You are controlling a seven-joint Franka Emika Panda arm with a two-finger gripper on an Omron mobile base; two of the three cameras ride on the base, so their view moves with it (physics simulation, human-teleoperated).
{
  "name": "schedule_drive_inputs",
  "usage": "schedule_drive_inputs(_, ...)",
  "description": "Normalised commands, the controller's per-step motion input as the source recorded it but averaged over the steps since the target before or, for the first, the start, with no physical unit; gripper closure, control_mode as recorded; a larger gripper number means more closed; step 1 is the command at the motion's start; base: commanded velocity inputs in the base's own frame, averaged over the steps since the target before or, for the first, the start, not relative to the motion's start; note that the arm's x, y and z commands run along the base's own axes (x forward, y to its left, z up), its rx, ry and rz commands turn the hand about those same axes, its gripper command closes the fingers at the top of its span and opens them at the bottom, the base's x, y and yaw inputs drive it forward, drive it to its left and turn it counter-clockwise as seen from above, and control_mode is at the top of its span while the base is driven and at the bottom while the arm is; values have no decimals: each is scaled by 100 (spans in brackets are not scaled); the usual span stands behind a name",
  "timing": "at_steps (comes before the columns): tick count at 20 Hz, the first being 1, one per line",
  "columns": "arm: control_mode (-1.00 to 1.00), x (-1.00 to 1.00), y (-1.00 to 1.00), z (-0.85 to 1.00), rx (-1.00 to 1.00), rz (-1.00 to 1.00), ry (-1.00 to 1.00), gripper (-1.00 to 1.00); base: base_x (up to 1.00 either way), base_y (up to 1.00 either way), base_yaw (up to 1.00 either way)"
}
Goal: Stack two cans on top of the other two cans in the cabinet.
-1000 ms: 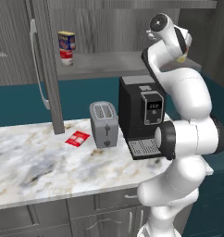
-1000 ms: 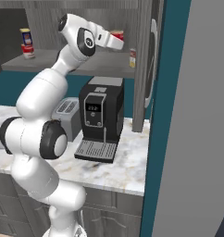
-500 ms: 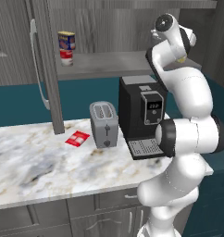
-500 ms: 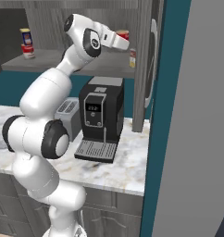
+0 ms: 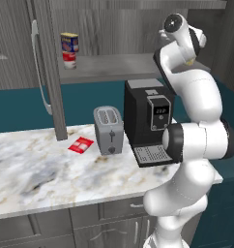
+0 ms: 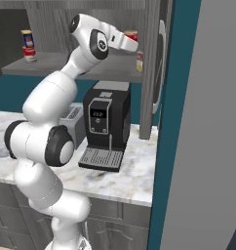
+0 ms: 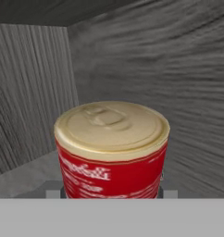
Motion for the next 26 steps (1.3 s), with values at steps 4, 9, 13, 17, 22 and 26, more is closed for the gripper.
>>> schedule_drive_inputs(4,-100,7,-7,7,0,0,0,100,0,0,0)
schedule_drive_inputs(9,-100,14,-11,2,0,0,0,100,0,0,0)
schedule_drive_inputs(13,-100,8,-13,1,0,0,0,100,0,0,0)
schedule_drive_inputs(17,-100,6,-16,0,0,0,0,100,0,0,0)
schedule_drive_inputs(22,-100,7,-15,0,0,0,0,100,0,0,0)
schedule_drive_inputs(26,-100,12,-11,-1,0,0,0,100,0,0,0)
